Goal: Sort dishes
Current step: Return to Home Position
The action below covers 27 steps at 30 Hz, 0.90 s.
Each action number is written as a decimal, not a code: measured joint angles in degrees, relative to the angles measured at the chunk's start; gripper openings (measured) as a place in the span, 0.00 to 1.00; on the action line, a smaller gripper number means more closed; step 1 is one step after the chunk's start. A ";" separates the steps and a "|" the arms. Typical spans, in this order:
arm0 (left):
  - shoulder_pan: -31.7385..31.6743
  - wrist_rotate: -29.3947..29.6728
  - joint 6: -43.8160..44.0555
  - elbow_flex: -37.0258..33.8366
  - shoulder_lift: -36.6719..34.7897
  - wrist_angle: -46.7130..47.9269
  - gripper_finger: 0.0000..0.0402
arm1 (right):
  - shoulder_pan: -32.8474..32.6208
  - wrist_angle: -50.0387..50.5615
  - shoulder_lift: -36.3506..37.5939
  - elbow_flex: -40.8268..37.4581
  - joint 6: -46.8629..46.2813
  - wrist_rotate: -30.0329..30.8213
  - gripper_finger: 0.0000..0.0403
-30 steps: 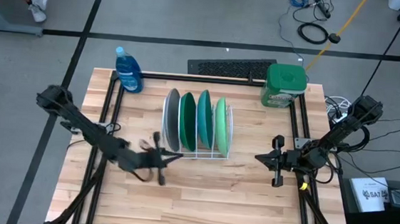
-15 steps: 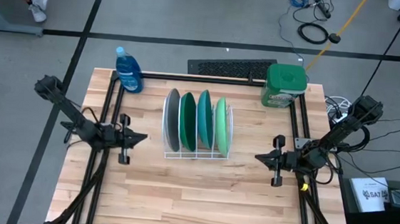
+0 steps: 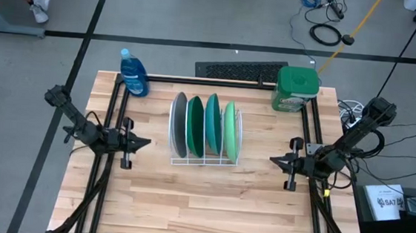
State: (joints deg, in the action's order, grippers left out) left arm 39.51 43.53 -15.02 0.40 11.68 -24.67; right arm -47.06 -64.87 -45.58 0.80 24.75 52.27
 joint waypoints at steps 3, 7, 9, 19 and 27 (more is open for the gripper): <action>0.02 -0.07 0.73 0.00 -3.80 3.50 0.00 | -1.35 5.31 5.08 0.00 0.98 0.05 0.00; 0.02 0.15 0.70 -0.02 -8.72 8.70 0.00 | -2.87 16.43 14.53 0.00 -1.00 0.07 0.00; 0.02 0.96 0.39 -0.03 -11.35 10.49 0.00 | -3.49 23.79 19.94 0.00 -3.10 0.05 0.00; 1.52 -0.54 -1.74 1.07 -11.65 12.31 0.00 | -3.62 52.72 43.84 0.00 -10.98 -10.63 0.00; 1.56 -4.52 4.72 1.11 -11.65 17.35 0.00 | -3.51 57.62 45.52 0.00 -10.39 -16.71 0.00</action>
State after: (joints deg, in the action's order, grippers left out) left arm 41.07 39.01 -10.30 1.52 0.03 -7.32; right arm -50.57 -7.25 -0.05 0.80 14.36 35.57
